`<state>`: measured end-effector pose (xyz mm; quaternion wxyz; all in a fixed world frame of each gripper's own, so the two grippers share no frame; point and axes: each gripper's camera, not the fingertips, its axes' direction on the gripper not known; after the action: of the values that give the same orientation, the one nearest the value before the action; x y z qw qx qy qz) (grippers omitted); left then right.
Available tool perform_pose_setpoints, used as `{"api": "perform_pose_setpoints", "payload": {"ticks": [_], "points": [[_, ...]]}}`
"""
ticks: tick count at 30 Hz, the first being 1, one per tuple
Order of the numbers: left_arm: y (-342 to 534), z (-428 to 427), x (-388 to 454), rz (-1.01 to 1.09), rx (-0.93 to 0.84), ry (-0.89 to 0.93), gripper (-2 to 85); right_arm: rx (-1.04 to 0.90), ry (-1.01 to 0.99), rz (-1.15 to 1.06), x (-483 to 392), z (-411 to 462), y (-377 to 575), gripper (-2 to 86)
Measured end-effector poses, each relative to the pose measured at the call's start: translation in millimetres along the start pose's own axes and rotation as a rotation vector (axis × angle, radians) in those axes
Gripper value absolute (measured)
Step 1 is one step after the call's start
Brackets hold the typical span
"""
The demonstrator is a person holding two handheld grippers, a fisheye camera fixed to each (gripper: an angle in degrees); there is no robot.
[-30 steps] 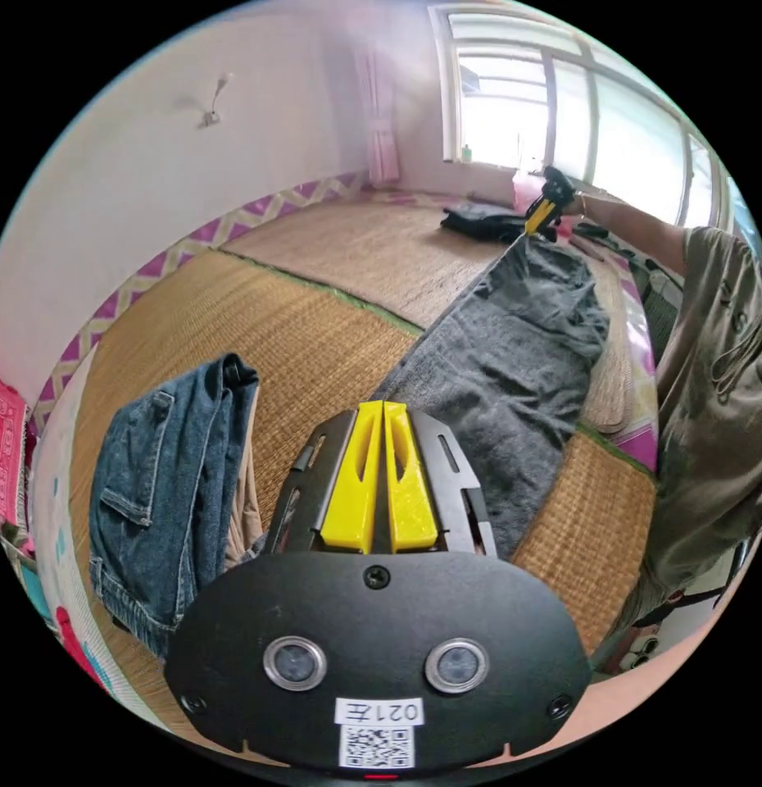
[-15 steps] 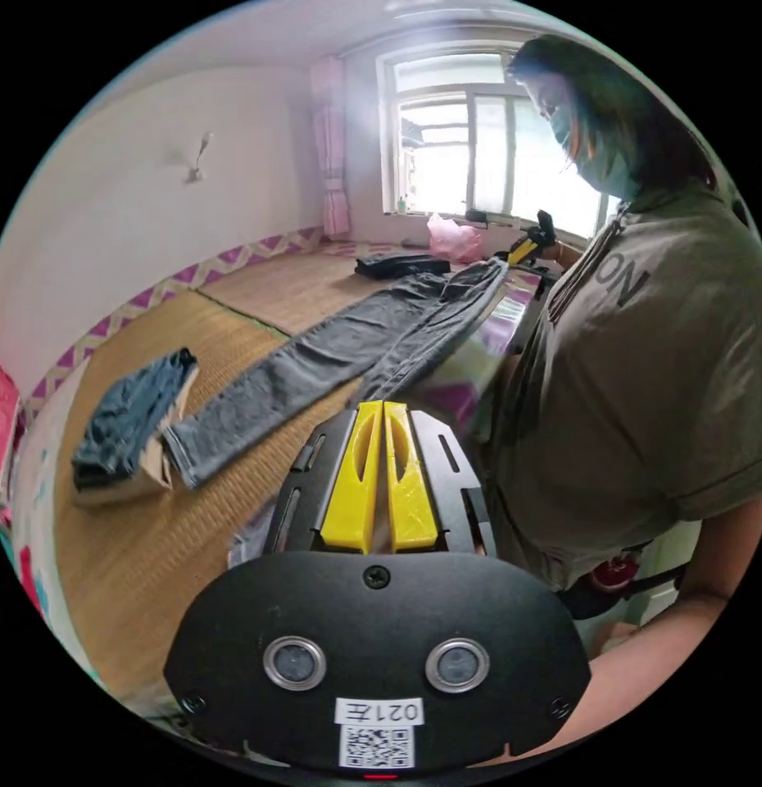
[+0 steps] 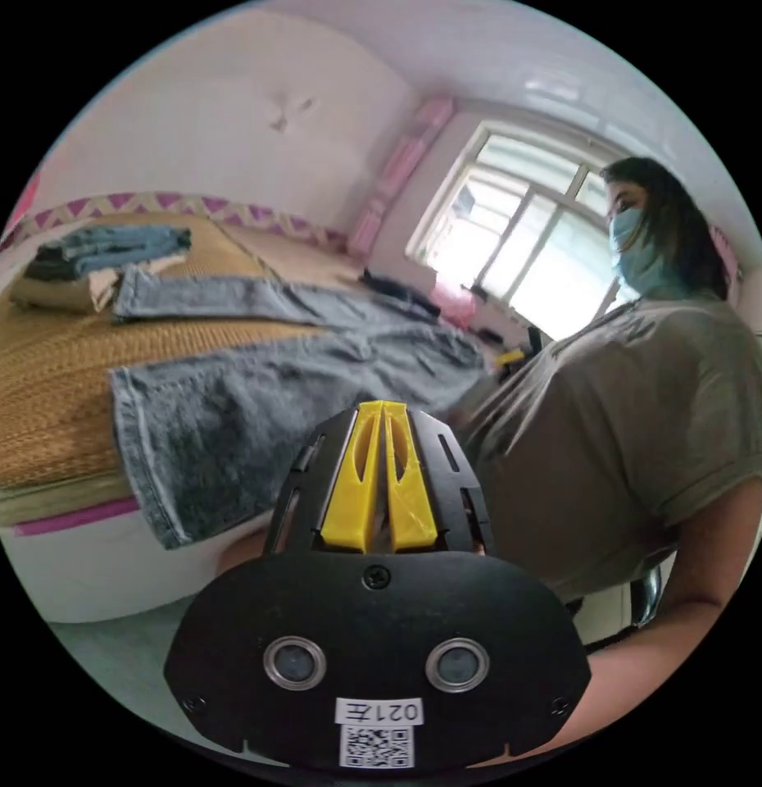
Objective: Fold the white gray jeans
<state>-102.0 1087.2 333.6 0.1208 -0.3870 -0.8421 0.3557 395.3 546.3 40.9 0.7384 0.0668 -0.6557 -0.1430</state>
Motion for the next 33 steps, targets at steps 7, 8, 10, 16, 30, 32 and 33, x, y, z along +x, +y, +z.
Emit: {"api": "perform_pose_setpoints", "payload": {"ticks": [7, 8, 10, 16, 30, 32, 33], "points": [[-32.6, 47.7, -52.5, -0.141, -0.310, -0.515, 1.9, 0.060, 0.359, 0.127, 57.2, 6.7, -34.8, 6.7], [-32.9, 52.2, -60.2, -0.162, -0.339, -0.534, 1.5, 0.008, 0.384, 0.136, 71.7, 20.4, -40.1, 6.5], [-39.4, 48.3, -86.3, -0.242, -0.304, -0.445, -0.3, -0.062, 0.402, 0.146, 92.9, 40.6, -45.0, 6.6], [-61.2, 55.2, -131.7, -0.366, -0.345, -0.363, -0.9, -0.223, 0.306, 0.160, 139.0, 91.2, -56.2, 7.2], [-175.9, 117.8, -158.2, -0.158, -0.355, -0.328, -0.3, -0.137, 0.324, 0.073, 163.6, 95.7, -144.3, 7.9], [-180.8, 170.4, -156.6, -0.020, -0.466, -0.384, 0.4, -0.197, 0.243, 0.048, 179.5, 132.9, -170.6, 8.0], [-178.8, 201.4, -162.4, 0.013, -0.524, -0.411, 0.8, -0.207, 0.225, 0.045, 183.0, 142.1, -176.9, 8.0]]}}
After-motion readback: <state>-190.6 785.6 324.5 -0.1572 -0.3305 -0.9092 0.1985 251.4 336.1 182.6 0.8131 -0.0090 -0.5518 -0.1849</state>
